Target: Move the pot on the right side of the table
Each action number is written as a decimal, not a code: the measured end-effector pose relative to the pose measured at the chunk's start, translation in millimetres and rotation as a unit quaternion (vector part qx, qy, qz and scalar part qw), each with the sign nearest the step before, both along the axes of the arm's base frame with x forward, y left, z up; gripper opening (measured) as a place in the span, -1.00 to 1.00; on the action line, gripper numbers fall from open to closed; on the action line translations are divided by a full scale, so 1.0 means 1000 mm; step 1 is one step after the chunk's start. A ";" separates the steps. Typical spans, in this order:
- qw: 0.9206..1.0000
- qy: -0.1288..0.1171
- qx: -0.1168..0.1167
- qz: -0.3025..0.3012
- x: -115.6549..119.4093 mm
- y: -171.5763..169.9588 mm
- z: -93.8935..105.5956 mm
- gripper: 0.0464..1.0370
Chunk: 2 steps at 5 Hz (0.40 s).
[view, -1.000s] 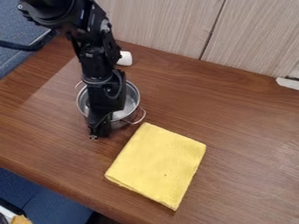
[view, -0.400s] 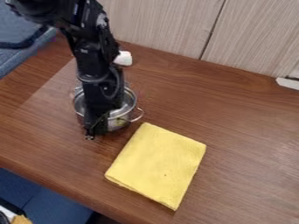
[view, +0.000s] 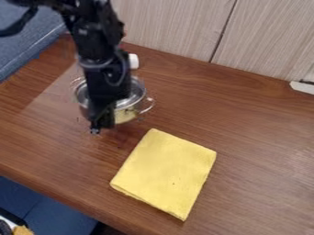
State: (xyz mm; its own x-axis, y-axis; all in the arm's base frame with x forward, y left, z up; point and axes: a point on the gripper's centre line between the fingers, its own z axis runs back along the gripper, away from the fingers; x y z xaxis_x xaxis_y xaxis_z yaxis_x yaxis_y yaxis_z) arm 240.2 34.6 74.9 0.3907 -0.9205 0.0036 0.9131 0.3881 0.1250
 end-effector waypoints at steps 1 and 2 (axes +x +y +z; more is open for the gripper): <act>0.999 -0.032 -0.012 -0.040 0.022 -0.028 0.018 -0.95; 0.994 -0.062 -0.040 -0.079 0.050 -0.061 0.033 -0.95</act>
